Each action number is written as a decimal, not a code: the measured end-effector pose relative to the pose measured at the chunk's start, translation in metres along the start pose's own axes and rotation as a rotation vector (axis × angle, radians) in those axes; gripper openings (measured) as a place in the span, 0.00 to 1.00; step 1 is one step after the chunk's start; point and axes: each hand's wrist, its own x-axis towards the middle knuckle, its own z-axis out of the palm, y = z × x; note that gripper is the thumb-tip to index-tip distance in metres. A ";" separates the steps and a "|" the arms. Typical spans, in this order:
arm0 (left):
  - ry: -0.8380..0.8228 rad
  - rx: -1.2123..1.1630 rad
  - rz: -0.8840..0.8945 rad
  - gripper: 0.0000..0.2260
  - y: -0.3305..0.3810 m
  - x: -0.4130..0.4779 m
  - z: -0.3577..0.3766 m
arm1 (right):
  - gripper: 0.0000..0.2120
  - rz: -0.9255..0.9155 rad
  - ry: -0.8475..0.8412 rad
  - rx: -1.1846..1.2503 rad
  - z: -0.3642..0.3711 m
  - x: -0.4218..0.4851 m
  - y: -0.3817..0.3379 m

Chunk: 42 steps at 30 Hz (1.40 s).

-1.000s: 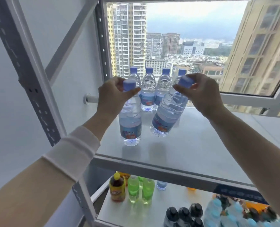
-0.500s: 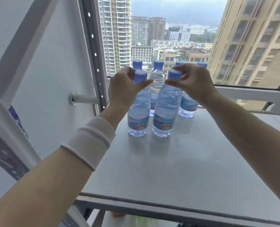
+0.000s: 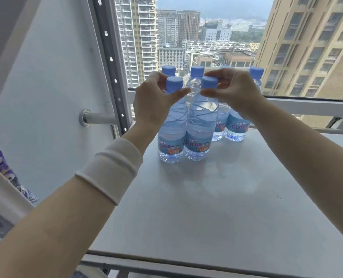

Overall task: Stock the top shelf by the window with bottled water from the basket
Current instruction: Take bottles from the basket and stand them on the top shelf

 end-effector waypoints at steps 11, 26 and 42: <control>0.055 -0.008 -0.030 0.23 -0.003 0.005 0.010 | 0.24 -0.002 -0.017 0.006 -0.001 0.007 0.005; -0.329 0.017 -0.064 0.20 -0.006 0.021 -0.014 | 0.24 -0.011 0.034 -0.233 0.005 0.003 0.001; -0.291 -0.074 -0.076 0.16 -0.008 0.024 -0.016 | 0.24 0.017 0.090 -0.234 0.014 0.009 -0.004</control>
